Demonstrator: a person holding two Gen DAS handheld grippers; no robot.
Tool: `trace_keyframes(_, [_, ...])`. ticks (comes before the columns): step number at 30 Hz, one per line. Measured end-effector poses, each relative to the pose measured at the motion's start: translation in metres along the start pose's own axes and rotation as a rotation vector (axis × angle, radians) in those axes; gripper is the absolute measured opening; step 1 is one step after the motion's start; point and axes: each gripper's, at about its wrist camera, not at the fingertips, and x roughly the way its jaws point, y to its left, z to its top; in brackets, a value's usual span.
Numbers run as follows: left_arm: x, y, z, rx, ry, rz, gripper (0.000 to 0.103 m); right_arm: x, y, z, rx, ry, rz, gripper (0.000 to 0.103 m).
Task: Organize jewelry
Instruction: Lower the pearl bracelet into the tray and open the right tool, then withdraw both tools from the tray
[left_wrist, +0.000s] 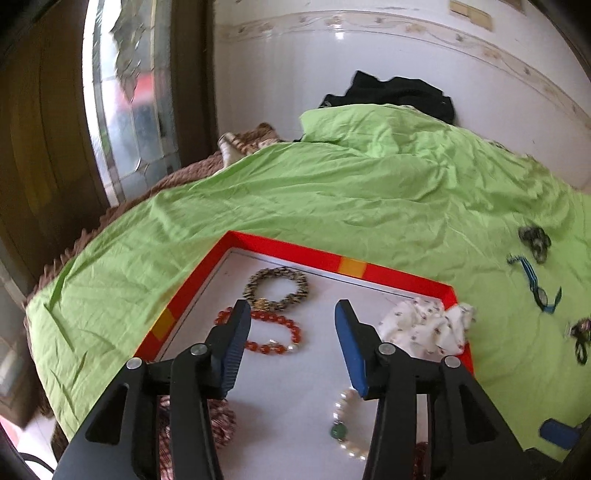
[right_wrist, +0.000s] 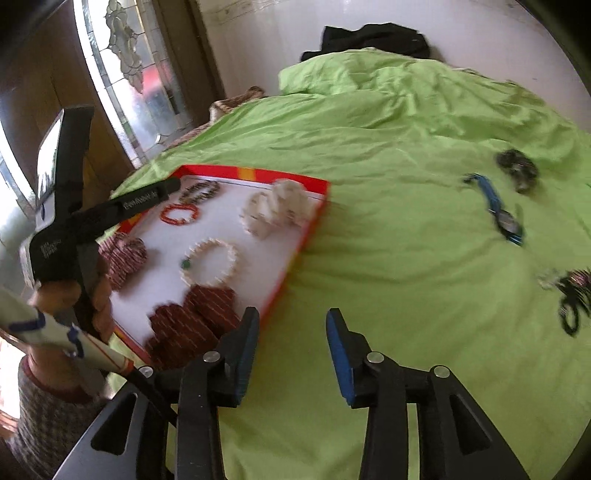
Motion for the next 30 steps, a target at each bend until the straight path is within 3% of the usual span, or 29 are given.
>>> trace_keyframes(5, [-0.011, -0.023, -0.007, 0.069, -0.014, -0.012, 0.046, -0.018, -0.03, -0.024, 0.035, 0.0, -0.076, 0.042])
trace_keyframes(19, [-0.05, -0.081, -0.029, 0.215, -0.041, -0.083, 0.052, -0.054, -0.09, -0.054, 0.193, -0.028, -0.151, 0.042])
trace_keyframes(27, [-0.062, -0.104, -0.042, 0.227, 0.065, -0.192, 0.055, -0.069, -0.118, -0.066, 0.261, -0.055, -0.158, 0.043])
trace_keyframes(30, [-0.07, -0.117, -0.047, 0.261, 0.077, -0.193, 0.055, -0.073, -0.129, -0.07, 0.291, -0.065, -0.156, 0.044])
